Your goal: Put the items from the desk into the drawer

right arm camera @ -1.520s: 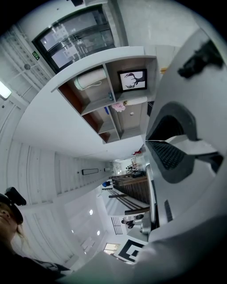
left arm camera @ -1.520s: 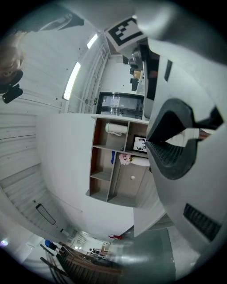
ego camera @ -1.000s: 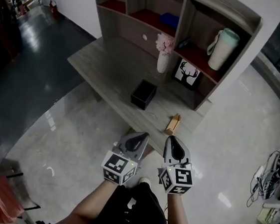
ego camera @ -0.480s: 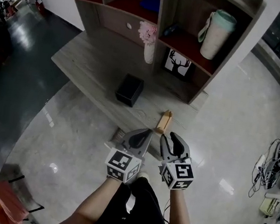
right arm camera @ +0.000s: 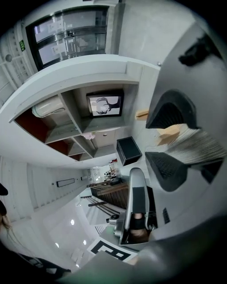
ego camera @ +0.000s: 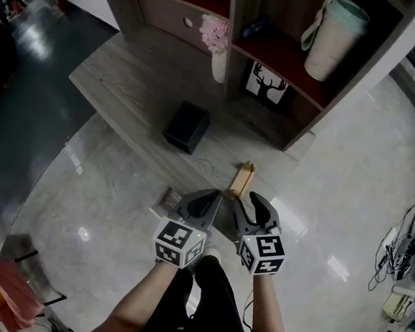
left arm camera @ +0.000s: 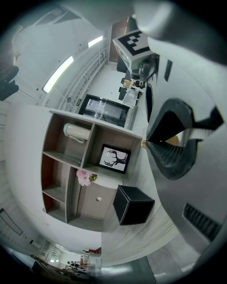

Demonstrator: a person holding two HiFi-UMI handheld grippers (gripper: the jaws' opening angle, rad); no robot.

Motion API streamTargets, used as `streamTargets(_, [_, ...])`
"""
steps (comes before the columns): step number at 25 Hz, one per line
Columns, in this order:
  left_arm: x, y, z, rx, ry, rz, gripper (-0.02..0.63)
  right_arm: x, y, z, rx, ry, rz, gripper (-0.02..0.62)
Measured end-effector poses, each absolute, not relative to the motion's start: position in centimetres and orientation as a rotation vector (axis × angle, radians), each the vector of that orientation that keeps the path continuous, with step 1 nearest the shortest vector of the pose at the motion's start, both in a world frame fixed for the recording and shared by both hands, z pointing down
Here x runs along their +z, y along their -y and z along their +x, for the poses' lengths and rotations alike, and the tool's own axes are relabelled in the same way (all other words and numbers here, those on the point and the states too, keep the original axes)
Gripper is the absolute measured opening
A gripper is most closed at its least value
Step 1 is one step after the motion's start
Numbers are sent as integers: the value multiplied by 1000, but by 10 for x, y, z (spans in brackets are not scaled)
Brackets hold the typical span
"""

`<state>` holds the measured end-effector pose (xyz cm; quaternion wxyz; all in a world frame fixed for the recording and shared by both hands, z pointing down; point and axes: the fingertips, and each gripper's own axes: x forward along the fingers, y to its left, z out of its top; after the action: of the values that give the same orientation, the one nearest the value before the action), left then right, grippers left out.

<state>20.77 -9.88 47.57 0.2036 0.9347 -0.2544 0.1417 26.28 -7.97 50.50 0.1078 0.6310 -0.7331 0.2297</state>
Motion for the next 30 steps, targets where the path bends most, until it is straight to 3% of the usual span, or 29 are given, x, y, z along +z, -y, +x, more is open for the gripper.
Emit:
streamTargets(14, [509, 114, 209, 450, 790, 2529, 11, 544, 92, 250, 729, 2191, 1645, 166])
streamTargets(19, [511, 115, 204, 439, 823, 2509, 11, 551, 100, 250, 747, 2207, 1663, 123])
streamTargets(30, [512, 119, 188, 418, 880, 2471, 11, 548, 107, 241, 619, 2175, 1611, 91])
